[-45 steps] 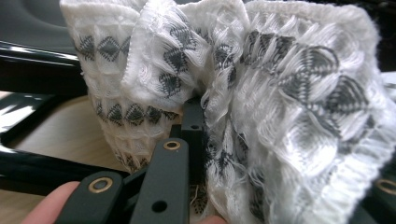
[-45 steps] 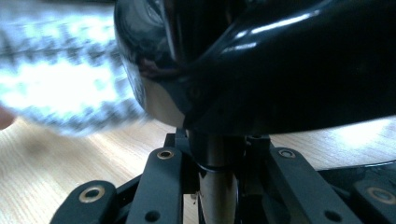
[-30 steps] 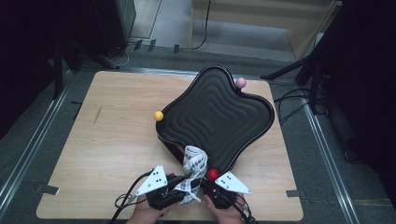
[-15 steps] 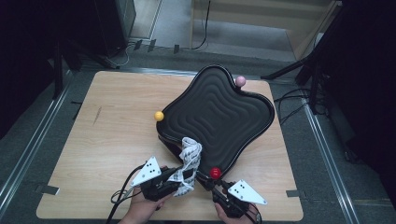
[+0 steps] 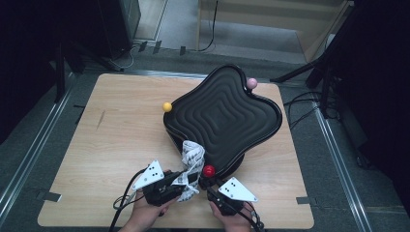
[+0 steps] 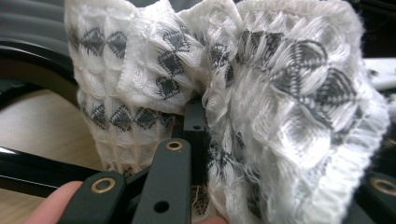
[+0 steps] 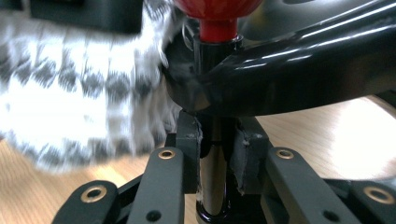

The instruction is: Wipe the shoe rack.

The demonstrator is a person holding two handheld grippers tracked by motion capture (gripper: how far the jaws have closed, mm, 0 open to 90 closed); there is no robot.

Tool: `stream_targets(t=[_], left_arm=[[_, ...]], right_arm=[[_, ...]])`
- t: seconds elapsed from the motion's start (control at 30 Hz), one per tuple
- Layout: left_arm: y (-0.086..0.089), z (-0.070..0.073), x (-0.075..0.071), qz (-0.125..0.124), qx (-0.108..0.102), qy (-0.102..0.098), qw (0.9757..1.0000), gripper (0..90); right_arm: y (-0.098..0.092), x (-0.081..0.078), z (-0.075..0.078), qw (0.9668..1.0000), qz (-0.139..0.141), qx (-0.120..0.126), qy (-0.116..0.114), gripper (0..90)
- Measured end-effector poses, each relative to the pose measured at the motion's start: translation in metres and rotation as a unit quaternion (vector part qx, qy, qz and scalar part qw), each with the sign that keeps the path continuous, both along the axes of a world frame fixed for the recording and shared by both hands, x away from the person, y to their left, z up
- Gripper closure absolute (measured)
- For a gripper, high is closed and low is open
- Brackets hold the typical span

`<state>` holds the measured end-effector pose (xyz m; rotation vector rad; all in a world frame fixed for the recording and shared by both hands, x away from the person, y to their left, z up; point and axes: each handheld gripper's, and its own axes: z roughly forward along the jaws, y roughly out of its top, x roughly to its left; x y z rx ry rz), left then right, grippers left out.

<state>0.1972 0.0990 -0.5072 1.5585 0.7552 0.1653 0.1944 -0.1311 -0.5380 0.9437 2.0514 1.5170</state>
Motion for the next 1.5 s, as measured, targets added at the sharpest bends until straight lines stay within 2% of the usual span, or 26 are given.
stream_targets(t=[0.27,0.4,0.47,0.6,0.67,0.7,0.73,0.77,0.8,0.87,0.9,0.93,0.97,1.03,1.07,1.1,1.13,1.2,1.23,1.27,1.3,1.37,1.4,1.43,1.47,1.5], left_arm=[[-0.011,0.002,-0.009,-0.032,-0.007,-0.005,0.9994,76.0],[-0.015,0.010,-0.011,-0.048,-0.019,-0.022,0.9984,77.1],[-0.018,0.015,-0.012,-0.054,-0.026,-0.040,0.9974,77.4],[-0.020,0.020,-0.007,-0.056,-0.036,-0.044,0.9968,78.9],[-0.021,0.023,-0.002,-0.046,-0.030,-0.052,0.9972,79.4],[-0.018,0.027,0.007,-0.020,-0.021,-0.053,0.9982,79.7],[-0.018,0.027,0.007,-0.020,-0.021,-0.053,0.9982,80.1],[-0.010,0.027,0.020,0.018,-0.016,-0.054,0.9982,80.3],[-0.010,0.027,0.020,0.018,-0.016,-0.054,0.9982,80.6],[-0.001,0.025,0.038,0.060,-0.001,-0.044,0.9972,80.7],[0.007,0.023,0.054,0.107,0.025,-0.044,0.9929,80.8],[0.007,0.023,0.054,0.107,0.025,-0.044,0.9929,80.9],[0.012,0.023,0.064,0.136,0.043,-0.043,0.9889,80.9],[0.020,0.026,0.079,0.169,0.074,-0.047,0.9817,80.8],[0.022,0.028,0.084,0.178,0.085,-0.049,0.9791,80.8],[0.028,0.033,0.097,0.196,0.128,-0.059,0.9704,80.5],[0.028,0.033,0.097,0.196,0.128,-0.059,0.9704,80.2],[0.033,0.035,0.113,0.182,0.179,-0.054,0.9653,79.1],[0.033,0.034,0.118,0.169,0.197,-0.050,0.9643,77.6],[0.033,0.034,0.118,0.169,0.197,-0.050,0.9643,77.0],[0.034,0.036,0.122,0.155,0.214,-0.046,0.9633,76.9],[0.032,0.040,0.125,0.147,0.242,-0.043,0.9579,77.1],[0.032,0.040,0.125,0.147,0.242,-0.043,0.9579,77.5],[0.030,0.042,0.126,0.149,0.257,-0.036,0.9541,78.1],[0.030,0.042,0.126,0.149,0.257,-0.036,0.9541,78.6],[0.030,0.043,0.125,0.153,0.267,-0.032,0.9510,79.0]], right_arm=[[-0.002,0.001,-0.002,0.9999,-0.004,0.014,0.000,74.4],[-0.005,-0.001,-0.003,0.9998,-0.008,0.018,0.001,74.4],[-0.008,-0.002,-0.004,0.9998,-0.008,0.020,-0.002,74.4],[-0.011,-0.004,-0.004,0.9998,-0.009,0.020,-0.001,74.5],[-0.013,-0.005,-0.004,0.9998,-0.007,0.020,0.001,74.5],[-0.016,-0.004,-0.003,0.9998,-0.003,0.020,0.002,74.5],[-0.016,-0.004,-0.003,0.9998,-0.003,0.020,0.002,74.5],[-0.017,-0.005,-0.003,0.9998,0.000,0.020,0.002,74.5],[-0.017,-0.005,-0.003,0.9998,0.000,0.020,0.002,74.5],[-0.016,-0.007,-0.003,0.9998,0.001,0.018,0.001,74.6],[-0.015,-0.009,-0.003,0.9999,0.004,0.016,0.000,74.6],[-0.015,-0.009,-0.003,0.9999,0.004,0.016,0.000,74.6],[-0.015,-0.009,-0.003,0.9999,0.005,0.015,-0.001,74.8],[-0.015,-0.010,-0.003,0.9999,0.008,0.013,0.002,74.7],[-0.016,-0.010,-0.003,0.9999,0.009,0.013,0.002,74.7],[-0.016,-0.010,-0.003,0.9999,0.011,0.013,0.002,74.7],[-0.016,-0.010,-0.003,0.9999,0.011,0.013,0.002,74.7],[-0.016,-0.010,-0.003,0.9998,0.013,0.012,0.002,74.7],[-0.016,-0.010,-0.003,0.9998,0.014,0.012,0.002,74.7],[-0.016,-0.010,-0.003,0.9998,0.014,0.012,0.002,74.7],[-0.016,-0.010,-0.003,0.9998,0.014,0.011,0.001,74.7],[-0.016,-0.010,-0.003,0.9998,0.016,0.011,0.002,74.7],[-0.015,-0.010,-0.003,0.9998,0.017,0.011,0.003,74.7],[-0.015,-0.010,-0.003,0.9998,0.017,0.011,0.003,74.7],[-0.015,-0.010,-0.003,0.9998,0.017,0.011,0.003,74.7],[-0.013,-0.011,-0.003,0.9998,0.019,0.009,0.001,74.7]])
